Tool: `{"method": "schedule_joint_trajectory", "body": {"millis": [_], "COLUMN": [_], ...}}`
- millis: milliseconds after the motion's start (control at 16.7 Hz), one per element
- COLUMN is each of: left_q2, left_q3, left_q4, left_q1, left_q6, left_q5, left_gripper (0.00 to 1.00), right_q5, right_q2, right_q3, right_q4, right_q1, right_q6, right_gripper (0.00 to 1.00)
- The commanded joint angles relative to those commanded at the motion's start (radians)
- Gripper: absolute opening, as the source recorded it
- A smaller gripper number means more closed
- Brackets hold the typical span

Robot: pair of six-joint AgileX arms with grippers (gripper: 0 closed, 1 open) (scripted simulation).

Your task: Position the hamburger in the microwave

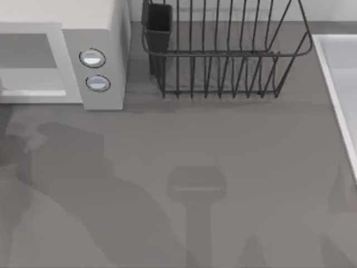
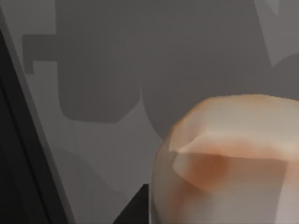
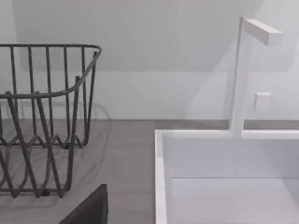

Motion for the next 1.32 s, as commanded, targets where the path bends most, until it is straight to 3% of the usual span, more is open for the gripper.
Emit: {"method": "schedule_joint_trajectory", "body": {"millis": [840,1080,1320], "left_q2": [0.245,0.292,0.301], "left_q3": [-0.236,-0.271,-0.276], "left_q4": [1.287,1.483,1.517], "left_q1": [-0.063,-0.070,-0.072], "left_q6": [-0.435,-0.491,-0.502], "left_q5": [0.117,0.125,0.128], "left_gripper": [0.00,0.00,0.00], "right_q5": [0.000,0.000,0.000], "right_q2": [0.000,0.000,0.000], "right_q3": [0.000,0.000,0.000], "right_q4": [0.000,0.000,0.000], "right_q1": [0.000,0.000,0.000], "right_q6": [0.000,0.000,0.000], "right_gripper": [1.00,1.00,1.00]}}
